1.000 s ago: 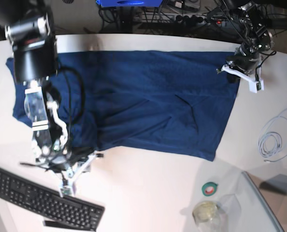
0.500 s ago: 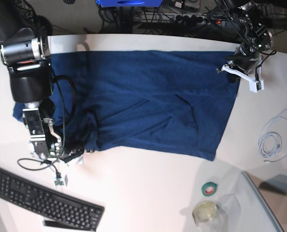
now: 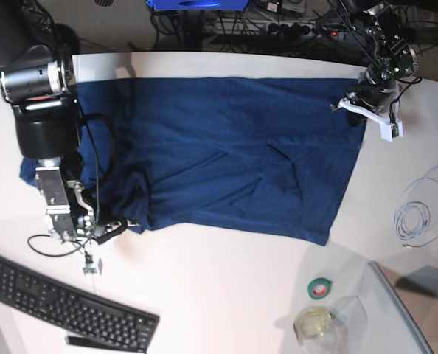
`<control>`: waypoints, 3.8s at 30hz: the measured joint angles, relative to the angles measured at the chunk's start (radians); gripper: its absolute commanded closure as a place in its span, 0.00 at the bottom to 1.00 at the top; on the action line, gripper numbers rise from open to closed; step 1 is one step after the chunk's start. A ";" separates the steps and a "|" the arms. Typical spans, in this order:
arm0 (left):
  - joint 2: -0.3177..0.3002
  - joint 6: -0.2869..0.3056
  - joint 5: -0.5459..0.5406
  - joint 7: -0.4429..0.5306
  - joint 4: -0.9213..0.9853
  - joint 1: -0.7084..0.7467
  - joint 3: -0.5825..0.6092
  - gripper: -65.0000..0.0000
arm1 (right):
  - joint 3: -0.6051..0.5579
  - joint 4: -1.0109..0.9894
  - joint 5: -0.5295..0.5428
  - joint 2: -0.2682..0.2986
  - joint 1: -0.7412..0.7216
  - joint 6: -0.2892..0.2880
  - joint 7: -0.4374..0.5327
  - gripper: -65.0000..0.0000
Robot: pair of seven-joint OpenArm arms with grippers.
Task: Layout the t-shirt on the table in an organized manner, then fold the t-shirt properly
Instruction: 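Release the hem and regrasp the shirt hem with the right gripper, then pull the hem with the right gripper toward the keyboard to straighten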
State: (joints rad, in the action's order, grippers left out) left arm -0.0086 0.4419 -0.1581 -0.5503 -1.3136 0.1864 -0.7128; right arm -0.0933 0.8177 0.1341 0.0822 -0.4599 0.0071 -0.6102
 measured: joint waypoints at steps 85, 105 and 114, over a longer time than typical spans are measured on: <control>0.000 -0.001 0.008 -0.018 -0.016 -0.003 -0.004 1.00 | 0.048 -0.182 0.084 0.034 -0.054 -0.119 0.229 0.25; 0.000 -0.001 0.008 -0.015 -0.016 0.003 -0.004 1.00 | 0.054 0.115 0.089 0.029 0.012 -0.119 0.219 1.00; 0.000 -0.001 0.008 -0.014 -0.016 0.002 -0.004 1.00 | 0.054 0.408 0.090 0.032 0.024 -0.119 0.161 1.00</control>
State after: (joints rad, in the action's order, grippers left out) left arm -0.0086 0.4412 -0.1501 -0.5648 -1.3296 0.1886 -0.7166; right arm -0.0395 1.2259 0.2237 0.1139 -0.4362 -0.1116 -0.4488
